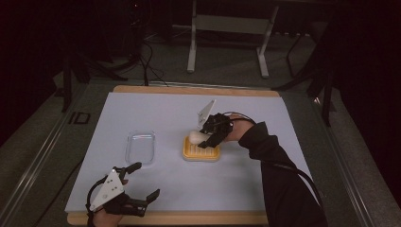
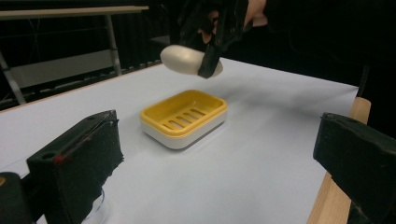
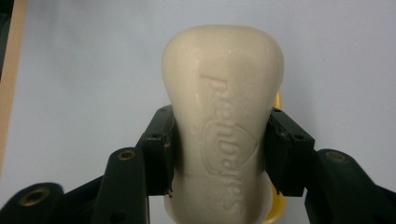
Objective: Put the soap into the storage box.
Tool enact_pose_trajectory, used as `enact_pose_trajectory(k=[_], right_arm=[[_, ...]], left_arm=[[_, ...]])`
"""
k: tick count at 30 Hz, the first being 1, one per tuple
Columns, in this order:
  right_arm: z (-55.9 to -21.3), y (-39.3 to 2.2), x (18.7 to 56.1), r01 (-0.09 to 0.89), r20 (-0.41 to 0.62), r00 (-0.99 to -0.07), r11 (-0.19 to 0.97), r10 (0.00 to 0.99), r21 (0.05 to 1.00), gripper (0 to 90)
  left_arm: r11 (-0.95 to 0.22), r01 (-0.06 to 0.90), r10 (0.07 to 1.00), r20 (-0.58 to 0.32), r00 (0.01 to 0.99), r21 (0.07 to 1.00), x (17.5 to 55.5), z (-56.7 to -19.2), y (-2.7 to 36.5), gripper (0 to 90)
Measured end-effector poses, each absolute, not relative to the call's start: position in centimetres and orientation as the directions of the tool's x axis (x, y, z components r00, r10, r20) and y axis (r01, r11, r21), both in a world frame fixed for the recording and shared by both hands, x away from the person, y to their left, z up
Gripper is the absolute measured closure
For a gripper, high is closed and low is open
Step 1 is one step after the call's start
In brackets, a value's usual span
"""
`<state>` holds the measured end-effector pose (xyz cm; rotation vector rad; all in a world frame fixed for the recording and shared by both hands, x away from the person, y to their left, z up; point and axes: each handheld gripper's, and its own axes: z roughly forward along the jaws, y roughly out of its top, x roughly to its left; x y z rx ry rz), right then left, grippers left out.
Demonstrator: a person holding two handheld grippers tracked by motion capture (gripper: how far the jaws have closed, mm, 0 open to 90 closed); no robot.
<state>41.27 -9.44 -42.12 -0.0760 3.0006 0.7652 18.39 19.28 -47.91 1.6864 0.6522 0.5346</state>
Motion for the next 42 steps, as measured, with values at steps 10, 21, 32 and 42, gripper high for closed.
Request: enact_pose_trajectory(k=[10,21,32,42], right_arm=[[-44.9,-9.8,41.8,-0.048,-0.087,-0.996,0.862,-0.005,0.505,50.0],[-47.1,-9.4,42.3,-0.068,-0.072,-0.997,0.897,-0.04,0.438,50.0],[-48.8,-9.2,43.0,-0.05,-0.059,-0.998,0.906,-0.027,0.42,49.9],[-49.4,-8.8,43.1,-0.039,-0.02,-0.999,0.929,-0.034,0.367,48.6]], left_arm=[[-0.161,0.136,0.671,0.008,0.742,0.978,18.4,-47.9,19.2,1.2],[-0.164,0.135,0.669,0.009,0.744,0.977,18.4,-47.9,19.2,1.1],[-0.162,0.137,0.669,0.007,0.744,0.977,18.4,-47.9,19.3,1.2],[-0.168,0.136,0.669,0.011,0.743,0.976,18.4,-48.0,19.2,1.1]])
